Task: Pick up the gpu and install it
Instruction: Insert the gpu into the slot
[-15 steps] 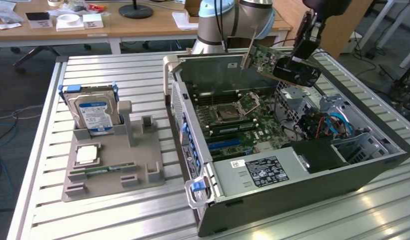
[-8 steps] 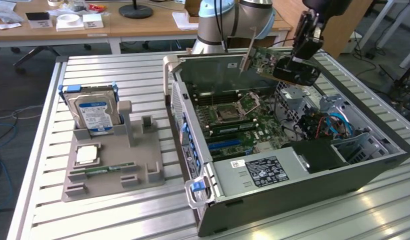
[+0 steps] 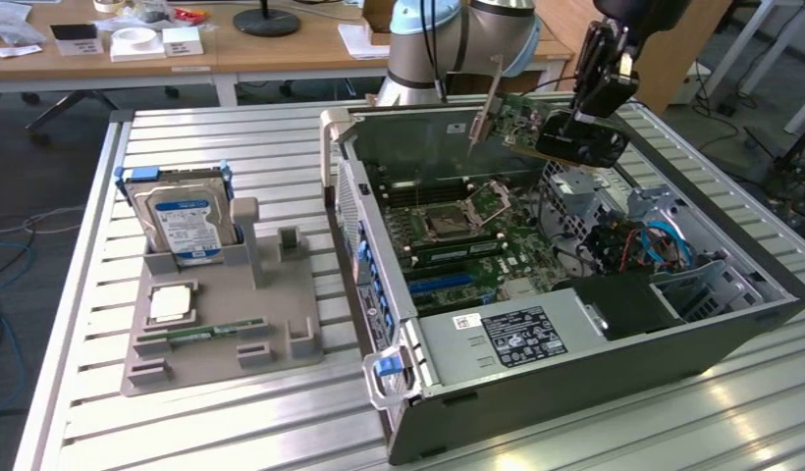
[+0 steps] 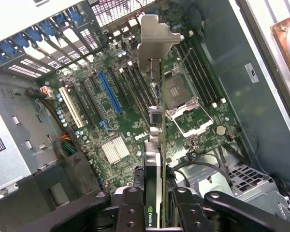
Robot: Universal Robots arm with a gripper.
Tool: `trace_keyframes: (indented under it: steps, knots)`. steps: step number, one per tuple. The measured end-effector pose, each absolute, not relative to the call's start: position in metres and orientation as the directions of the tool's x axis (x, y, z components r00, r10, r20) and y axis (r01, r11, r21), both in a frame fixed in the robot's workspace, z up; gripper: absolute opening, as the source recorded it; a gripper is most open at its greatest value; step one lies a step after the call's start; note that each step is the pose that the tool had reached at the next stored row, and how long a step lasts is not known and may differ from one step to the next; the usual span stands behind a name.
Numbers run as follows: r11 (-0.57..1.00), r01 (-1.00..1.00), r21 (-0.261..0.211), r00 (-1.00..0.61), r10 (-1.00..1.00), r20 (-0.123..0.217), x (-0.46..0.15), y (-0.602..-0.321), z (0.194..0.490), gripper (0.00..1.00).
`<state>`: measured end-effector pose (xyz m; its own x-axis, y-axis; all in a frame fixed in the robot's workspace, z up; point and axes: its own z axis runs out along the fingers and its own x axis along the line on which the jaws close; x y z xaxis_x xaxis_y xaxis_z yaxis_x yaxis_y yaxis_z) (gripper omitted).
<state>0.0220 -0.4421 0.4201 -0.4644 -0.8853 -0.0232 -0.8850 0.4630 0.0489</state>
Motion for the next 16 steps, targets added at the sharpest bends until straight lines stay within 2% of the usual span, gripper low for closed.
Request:
trace_keyframes:
  steps: [16]
  knots:
    - [0.448,-0.893,0.049,-0.45,-0.893,-0.023,0.022,-0.4421,0.4201,0.27]
